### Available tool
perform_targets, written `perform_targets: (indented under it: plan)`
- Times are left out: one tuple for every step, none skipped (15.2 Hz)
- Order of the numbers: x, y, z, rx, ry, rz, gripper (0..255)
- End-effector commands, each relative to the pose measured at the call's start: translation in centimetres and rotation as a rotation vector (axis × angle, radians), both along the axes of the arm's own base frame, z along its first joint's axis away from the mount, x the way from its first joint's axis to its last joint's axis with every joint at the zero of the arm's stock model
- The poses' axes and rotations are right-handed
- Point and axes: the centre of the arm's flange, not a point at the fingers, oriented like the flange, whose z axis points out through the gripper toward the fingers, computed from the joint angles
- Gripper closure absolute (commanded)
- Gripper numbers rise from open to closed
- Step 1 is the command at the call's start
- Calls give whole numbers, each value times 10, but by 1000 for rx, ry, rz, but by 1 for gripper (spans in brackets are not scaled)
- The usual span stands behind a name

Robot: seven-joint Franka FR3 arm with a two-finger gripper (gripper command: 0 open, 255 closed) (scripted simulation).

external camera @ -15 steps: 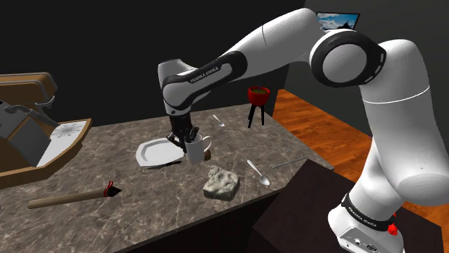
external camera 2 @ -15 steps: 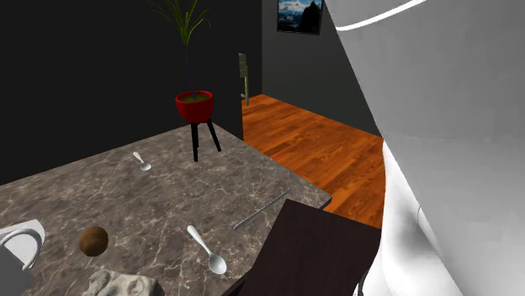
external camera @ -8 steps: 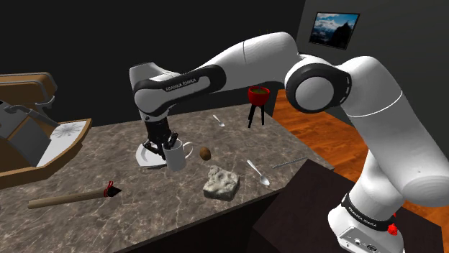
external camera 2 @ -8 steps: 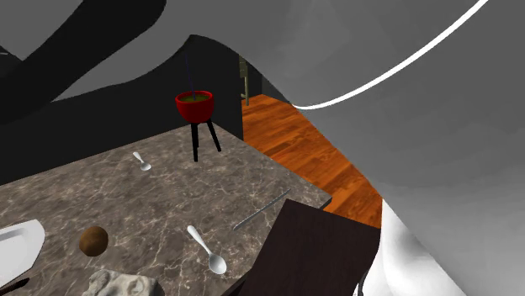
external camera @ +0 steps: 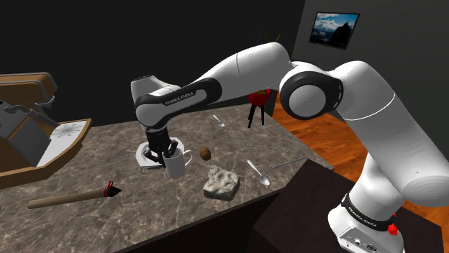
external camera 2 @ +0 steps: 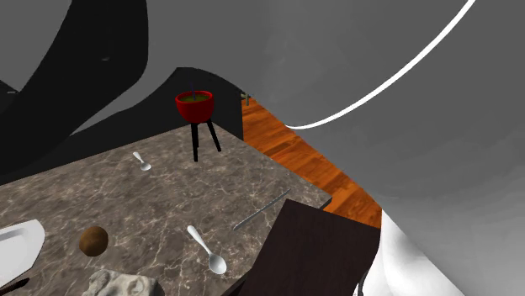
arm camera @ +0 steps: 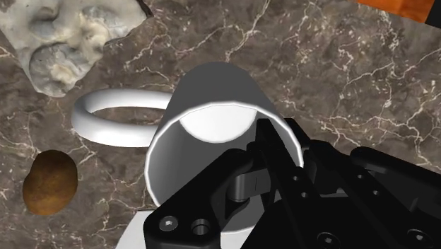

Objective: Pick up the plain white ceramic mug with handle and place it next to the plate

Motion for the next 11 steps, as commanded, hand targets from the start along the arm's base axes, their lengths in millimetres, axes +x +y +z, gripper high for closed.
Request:
perform_targets:
  plan:
    - [0, 0, -10, 0, 0, 0, 255]
    - [0, 0, -16, 0, 0, 0, 255]
    - [0, 0, -21, 0, 0, 0, 255]
    - [0, 0, -26, 0, 0, 0, 255]
    - [0, 0, -31, 0, 0, 0, 255]
    - [0, 0, -37, 0, 0, 0, 255]
    - [0, 0, -42, 0, 0, 0, 255]
    - [0, 0, -47, 0, 0, 0, 255]
    - [0, 0, -53, 0, 0, 0, 255]
    - [0, 0, -58, 0, 0, 0, 255]
    - [0, 0, -63, 0, 0, 0, 255]
